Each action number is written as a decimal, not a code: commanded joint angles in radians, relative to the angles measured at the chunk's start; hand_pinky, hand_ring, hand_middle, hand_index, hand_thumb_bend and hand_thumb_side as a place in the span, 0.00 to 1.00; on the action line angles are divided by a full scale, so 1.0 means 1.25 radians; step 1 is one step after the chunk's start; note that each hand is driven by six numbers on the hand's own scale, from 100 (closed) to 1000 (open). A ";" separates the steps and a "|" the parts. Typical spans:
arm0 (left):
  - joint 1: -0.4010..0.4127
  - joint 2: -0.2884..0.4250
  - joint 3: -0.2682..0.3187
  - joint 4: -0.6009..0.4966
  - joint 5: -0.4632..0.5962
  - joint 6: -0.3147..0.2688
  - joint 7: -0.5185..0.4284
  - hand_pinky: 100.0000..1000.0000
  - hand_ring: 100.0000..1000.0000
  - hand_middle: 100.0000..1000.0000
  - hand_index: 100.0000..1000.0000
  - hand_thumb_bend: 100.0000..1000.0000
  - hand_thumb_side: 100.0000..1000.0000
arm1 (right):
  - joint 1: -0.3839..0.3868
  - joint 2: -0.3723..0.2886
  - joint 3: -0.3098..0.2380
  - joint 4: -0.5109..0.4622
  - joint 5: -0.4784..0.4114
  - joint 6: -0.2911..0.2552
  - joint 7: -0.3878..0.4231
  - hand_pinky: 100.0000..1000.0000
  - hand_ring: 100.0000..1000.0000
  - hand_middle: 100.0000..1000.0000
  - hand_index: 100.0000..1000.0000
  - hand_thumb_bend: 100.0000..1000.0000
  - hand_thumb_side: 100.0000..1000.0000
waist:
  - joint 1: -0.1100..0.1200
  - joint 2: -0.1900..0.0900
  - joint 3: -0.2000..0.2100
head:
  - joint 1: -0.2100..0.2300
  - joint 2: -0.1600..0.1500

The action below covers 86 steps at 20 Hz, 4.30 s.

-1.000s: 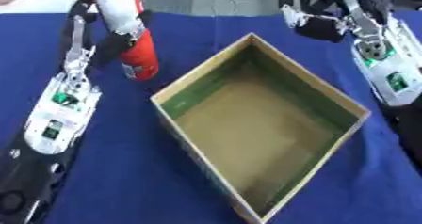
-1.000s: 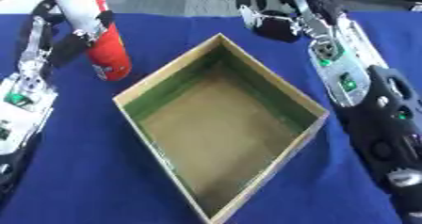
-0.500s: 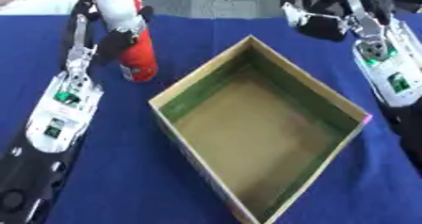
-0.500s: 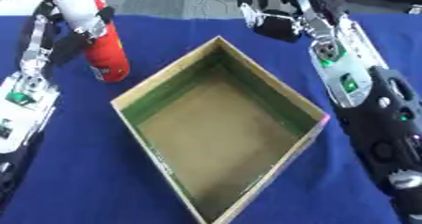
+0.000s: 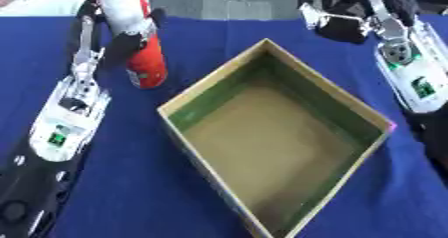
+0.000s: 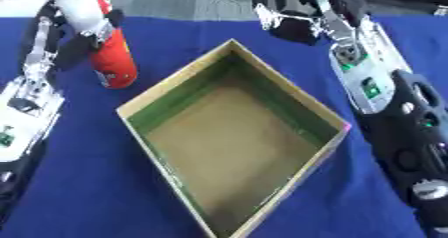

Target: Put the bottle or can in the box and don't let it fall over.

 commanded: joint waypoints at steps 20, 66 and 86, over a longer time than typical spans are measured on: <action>-0.018 0.010 0.004 -0.009 0.033 -0.003 0.017 1.00 0.83 1.00 0.91 0.58 0.27 | -0.019 -0.017 -0.012 0.014 -0.010 -0.011 -0.008 0.58 0.06 0.73 0.17 0.00 0.17 | 0.003 -0.014 -0.001 | -0.004 -0.009; 0.012 0.017 0.003 -0.030 0.201 -0.005 0.121 1.00 0.68 0.75 0.45 0.00 0.54 | 0.080 -0.115 -0.077 -0.284 -0.248 0.185 -0.118 0.66 0.37 0.87 0.47 0.00 0.50 | -0.006 -0.040 -0.019 | 0.016 0.012; 0.043 0.085 0.010 -0.136 0.158 0.005 0.109 0.99 0.64 0.72 0.43 0.00 0.60 | 0.504 -0.339 -0.281 -0.685 -0.502 0.350 -0.326 0.80 0.65 0.88 0.54 0.00 0.54 | 0.015 -0.097 -0.068 | 0.042 0.070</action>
